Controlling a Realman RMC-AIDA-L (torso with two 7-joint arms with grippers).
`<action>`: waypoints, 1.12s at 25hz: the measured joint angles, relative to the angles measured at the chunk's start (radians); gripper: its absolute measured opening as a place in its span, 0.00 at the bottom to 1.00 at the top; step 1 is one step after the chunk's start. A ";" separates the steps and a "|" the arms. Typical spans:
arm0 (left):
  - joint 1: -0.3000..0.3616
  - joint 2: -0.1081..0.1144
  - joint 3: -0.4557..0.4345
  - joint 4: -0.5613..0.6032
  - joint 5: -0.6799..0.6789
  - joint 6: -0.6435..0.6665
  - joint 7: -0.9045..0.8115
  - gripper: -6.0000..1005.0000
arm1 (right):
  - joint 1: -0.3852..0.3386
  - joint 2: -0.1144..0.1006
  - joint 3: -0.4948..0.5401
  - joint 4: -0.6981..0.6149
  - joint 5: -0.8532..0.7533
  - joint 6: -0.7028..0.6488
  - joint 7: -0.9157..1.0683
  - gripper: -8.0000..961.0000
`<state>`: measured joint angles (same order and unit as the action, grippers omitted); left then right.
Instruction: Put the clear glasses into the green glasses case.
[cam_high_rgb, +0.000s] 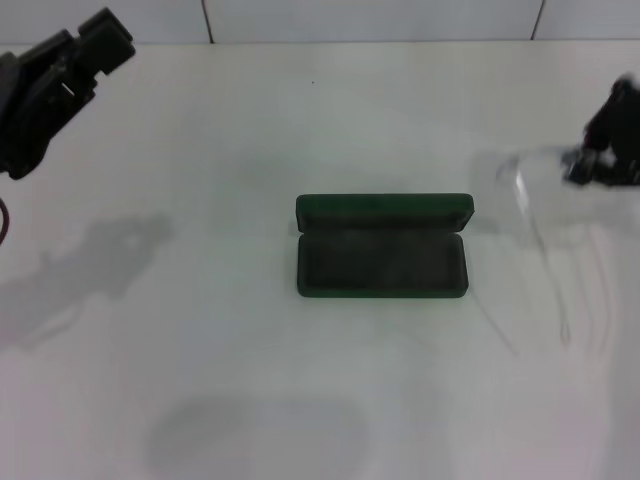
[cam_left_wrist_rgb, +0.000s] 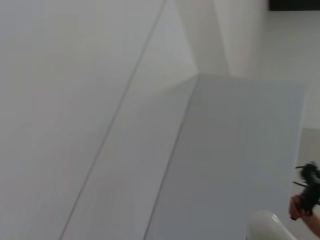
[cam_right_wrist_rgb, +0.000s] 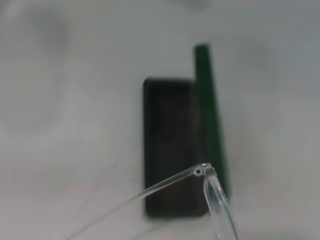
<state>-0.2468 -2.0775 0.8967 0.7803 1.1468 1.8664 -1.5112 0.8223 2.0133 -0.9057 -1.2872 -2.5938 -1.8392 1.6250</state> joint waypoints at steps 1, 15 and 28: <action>-0.002 0.000 -0.001 0.001 -0.003 0.003 0.000 0.16 | -0.012 -0.001 0.037 -0.036 0.024 -0.015 0.007 0.13; -0.125 0.002 0.007 -0.001 0.063 0.018 0.030 0.16 | -0.301 0.007 -0.174 0.130 0.945 0.364 -0.152 0.13; -0.172 -0.007 0.053 -0.027 0.118 0.014 0.109 0.07 | -0.145 0.011 -0.218 0.528 1.234 0.380 -0.343 0.13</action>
<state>-0.4184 -2.0850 0.9497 0.7533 1.2651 1.8806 -1.4026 0.6772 2.0247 -1.1233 -0.7588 -1.3598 -1.4589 1.2823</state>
